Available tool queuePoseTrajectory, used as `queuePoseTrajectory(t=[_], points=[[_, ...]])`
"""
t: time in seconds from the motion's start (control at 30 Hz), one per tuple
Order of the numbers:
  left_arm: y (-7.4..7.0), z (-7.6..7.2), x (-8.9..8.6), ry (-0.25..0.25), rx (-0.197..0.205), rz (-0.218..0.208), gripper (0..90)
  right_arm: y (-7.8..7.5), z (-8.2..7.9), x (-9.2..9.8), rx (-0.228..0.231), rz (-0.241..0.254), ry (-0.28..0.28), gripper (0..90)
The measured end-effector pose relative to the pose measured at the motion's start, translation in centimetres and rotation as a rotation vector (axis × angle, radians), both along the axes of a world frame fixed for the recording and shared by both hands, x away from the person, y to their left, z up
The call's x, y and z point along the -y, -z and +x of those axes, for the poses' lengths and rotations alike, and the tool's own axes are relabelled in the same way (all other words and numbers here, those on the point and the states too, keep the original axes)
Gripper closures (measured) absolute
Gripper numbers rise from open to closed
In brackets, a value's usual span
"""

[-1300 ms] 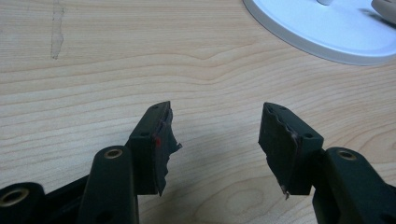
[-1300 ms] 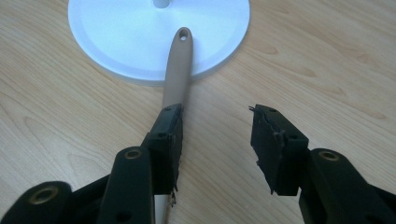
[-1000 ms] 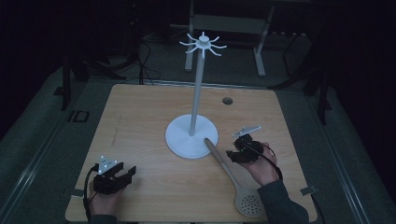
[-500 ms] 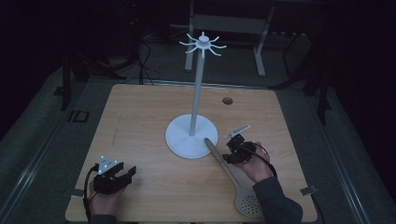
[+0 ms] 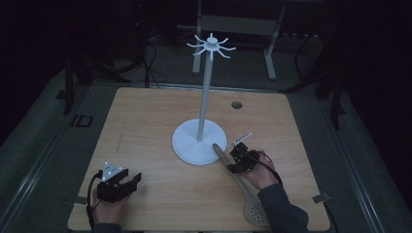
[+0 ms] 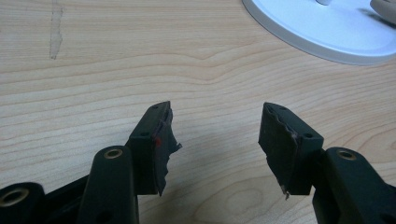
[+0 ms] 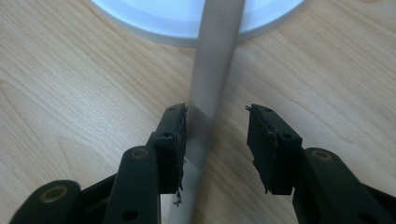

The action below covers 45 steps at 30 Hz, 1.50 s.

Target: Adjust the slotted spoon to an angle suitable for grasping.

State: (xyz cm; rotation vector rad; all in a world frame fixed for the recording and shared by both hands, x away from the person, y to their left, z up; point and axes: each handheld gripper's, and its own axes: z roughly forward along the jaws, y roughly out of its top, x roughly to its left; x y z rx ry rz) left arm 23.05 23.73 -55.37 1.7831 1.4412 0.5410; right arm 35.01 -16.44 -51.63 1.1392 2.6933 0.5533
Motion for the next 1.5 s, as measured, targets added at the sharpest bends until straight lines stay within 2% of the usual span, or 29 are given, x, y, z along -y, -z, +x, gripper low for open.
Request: queuePoseTrajectory(t=[0.2, 0.63, 1.03, 1.5], points=[[0.0, 0.0, 0.0, 0.001, 0.0, -0.001, 44.7, 0.8, 0.3, -0.6, -0.033, -0.011, -0.002, 64.1], [0.0, 0.0, 0.0, 0.002, 0.0, -0.001, 44.7, 1.9, 0.6, -1.5, -0.06, -0.059, 0.002, 67.6], [0.0, 0.1, 0.0, -0.001, -0.001, -0.002, 44.7, 1.9, 0.2, -1.6, -0.033, -0.059, 0.012, 70.7], [0.1, 0.1, 0.2, 0.009, -0.003, 0.007, 44.7, 0.8, -0.4, -0.9, 0.002, -0.006, 0.029, 71.3]])
